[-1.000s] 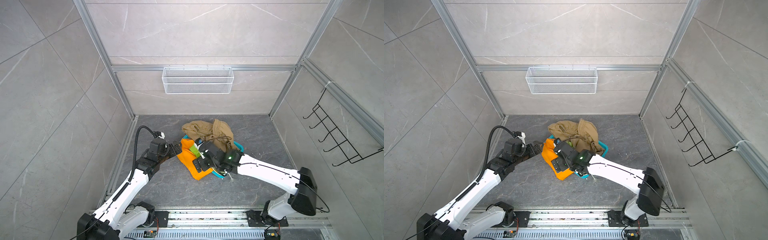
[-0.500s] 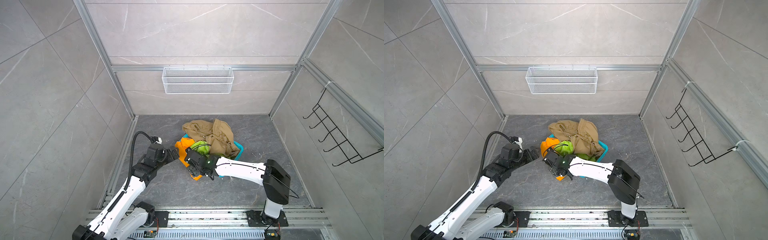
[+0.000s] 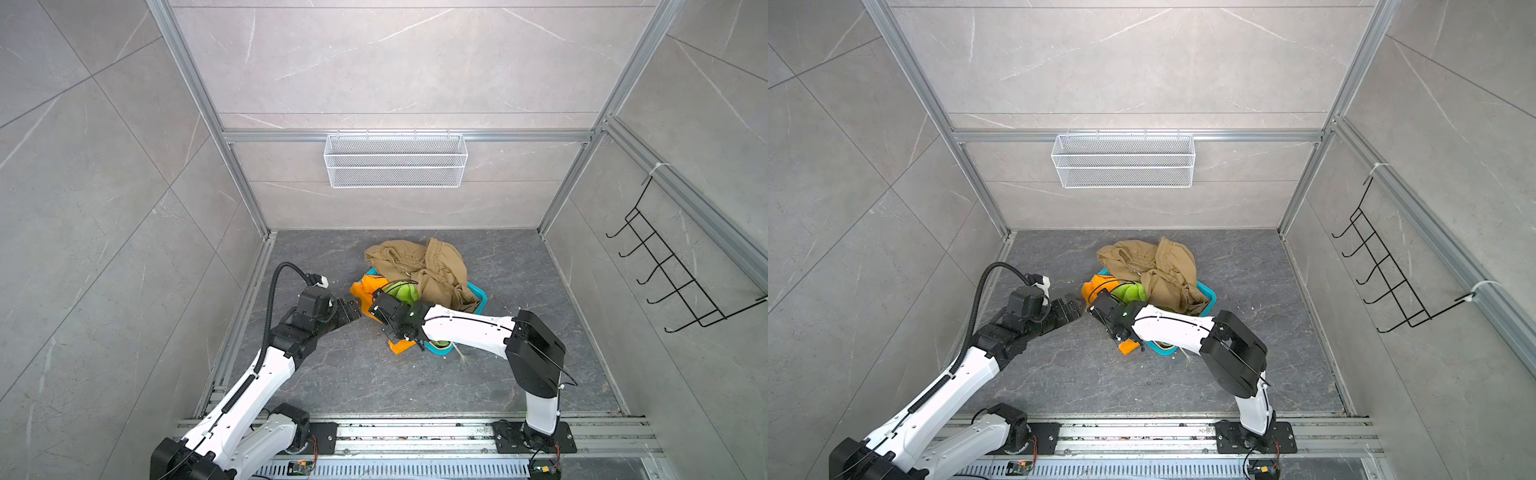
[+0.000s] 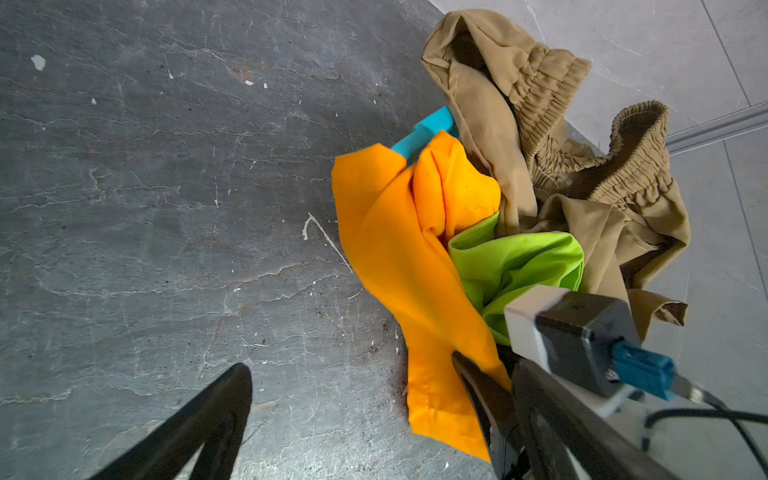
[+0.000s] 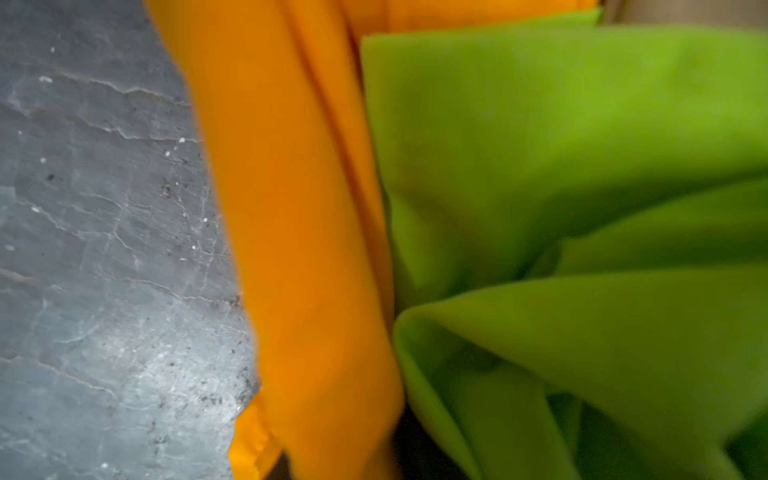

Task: Fold and stack the shorts

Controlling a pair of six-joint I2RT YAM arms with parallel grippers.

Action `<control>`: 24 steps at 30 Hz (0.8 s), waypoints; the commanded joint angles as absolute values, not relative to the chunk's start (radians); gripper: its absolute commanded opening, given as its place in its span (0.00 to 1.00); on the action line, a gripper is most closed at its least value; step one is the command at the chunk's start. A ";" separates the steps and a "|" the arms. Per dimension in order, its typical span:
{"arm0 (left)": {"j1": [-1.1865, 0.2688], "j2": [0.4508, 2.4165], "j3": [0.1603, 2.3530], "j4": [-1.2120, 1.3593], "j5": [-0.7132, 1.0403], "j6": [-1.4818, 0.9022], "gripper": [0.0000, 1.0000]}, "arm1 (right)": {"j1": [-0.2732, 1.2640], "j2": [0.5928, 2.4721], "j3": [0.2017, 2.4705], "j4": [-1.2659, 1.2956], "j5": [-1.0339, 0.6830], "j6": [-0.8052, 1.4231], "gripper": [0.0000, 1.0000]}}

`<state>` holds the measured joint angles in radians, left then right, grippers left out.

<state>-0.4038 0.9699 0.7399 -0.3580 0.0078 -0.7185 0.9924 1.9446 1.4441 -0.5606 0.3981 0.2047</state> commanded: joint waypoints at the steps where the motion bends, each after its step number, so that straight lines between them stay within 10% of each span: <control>1: -0.413 0.975 0.732 -0.302 0.042 -0.734 1.00 | 0.914 1.953 1.450 -0.607 0.441 0.260 0.14; 6: -0.458 1.049 0.759 -0.251 0.051 -0.733 1.00 | 0.750 1.890 1.427 -0.574 0.460 0.178 0.00; 24: -0.634 1.478 1.109 -0.208 0.023 -0.642 1.00 | 0.255 2.001 1.529 -0.446 0.341 -0.192 0.00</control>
<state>-0.6277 1.4315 1.0451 -0.2329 0.0288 -0.6880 0.2825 1.9781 1.5032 -0.4828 0.3717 -0.1081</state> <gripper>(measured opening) 0.999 0.166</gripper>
